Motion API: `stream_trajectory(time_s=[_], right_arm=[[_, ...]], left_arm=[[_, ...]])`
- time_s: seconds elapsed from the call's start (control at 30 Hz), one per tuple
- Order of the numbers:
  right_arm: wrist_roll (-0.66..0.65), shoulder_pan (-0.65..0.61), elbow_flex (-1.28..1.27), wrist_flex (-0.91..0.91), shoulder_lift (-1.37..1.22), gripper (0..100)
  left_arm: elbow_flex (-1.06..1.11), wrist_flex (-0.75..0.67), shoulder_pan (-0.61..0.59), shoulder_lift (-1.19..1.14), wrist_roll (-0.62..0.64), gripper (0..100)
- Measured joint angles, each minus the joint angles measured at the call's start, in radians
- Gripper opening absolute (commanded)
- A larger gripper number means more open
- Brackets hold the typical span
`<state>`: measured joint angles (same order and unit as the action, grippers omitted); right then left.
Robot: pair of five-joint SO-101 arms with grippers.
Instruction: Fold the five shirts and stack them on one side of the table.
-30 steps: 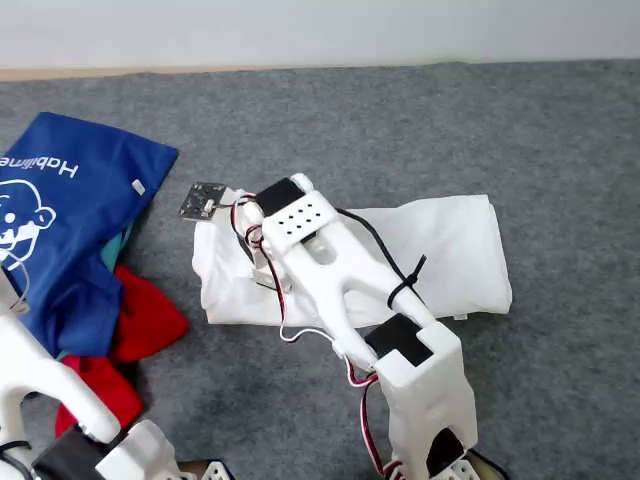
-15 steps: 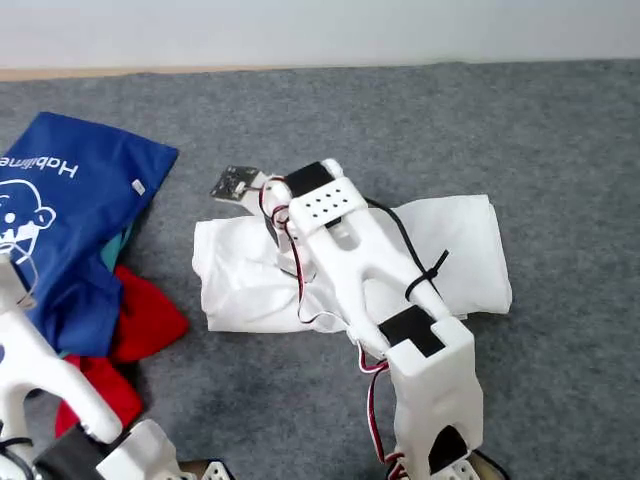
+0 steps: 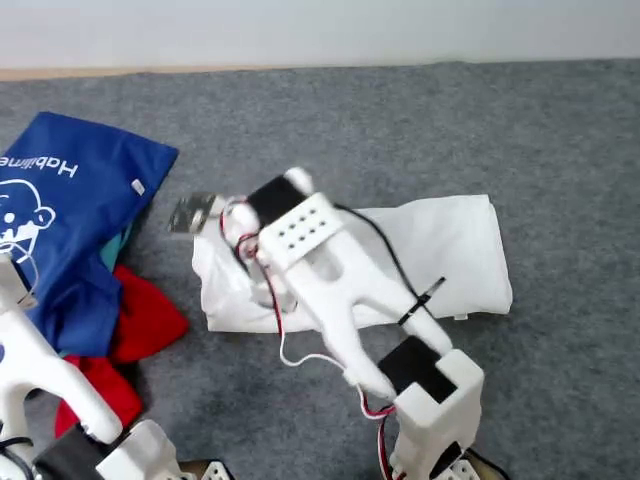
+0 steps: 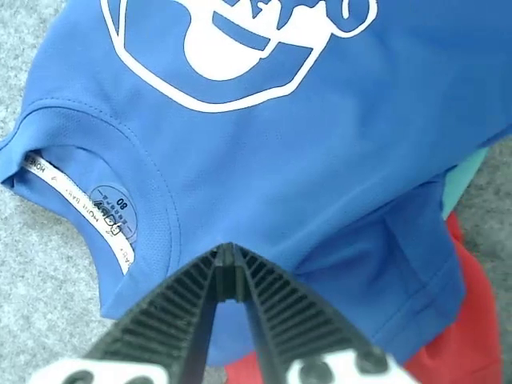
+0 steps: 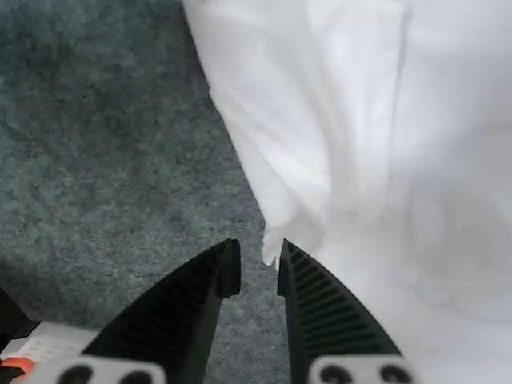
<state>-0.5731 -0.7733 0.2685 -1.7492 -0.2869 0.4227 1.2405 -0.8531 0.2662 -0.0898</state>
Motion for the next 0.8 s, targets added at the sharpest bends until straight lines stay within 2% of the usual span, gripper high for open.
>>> stream_trajectory(time_s=[0.27, 0.43, 0.53, 0.8], right_arm=[[-0.015, 0.037, -0.043, 0.153, -0.181, 8.5], [-0.058, 0.123, 0.092, 0.219, -0.308, 8.5], [-0.060, 0.152, 0.206, 0.215, -0.379, 8.6], [-0.060, 0.130, 0.471, 0.052, -0.410, 8.6]], left_arm=[[0.000, 0.000, 0.000, 0.000, 0.000, 0], [0.000, 0.000, 0.000, 0.000, 0.000, 0], [0.000, 0.000, 0.000, 0.000, 0.000, 0], [0.000, -0.003, 0.000, 0.000, 0.000, 0]])
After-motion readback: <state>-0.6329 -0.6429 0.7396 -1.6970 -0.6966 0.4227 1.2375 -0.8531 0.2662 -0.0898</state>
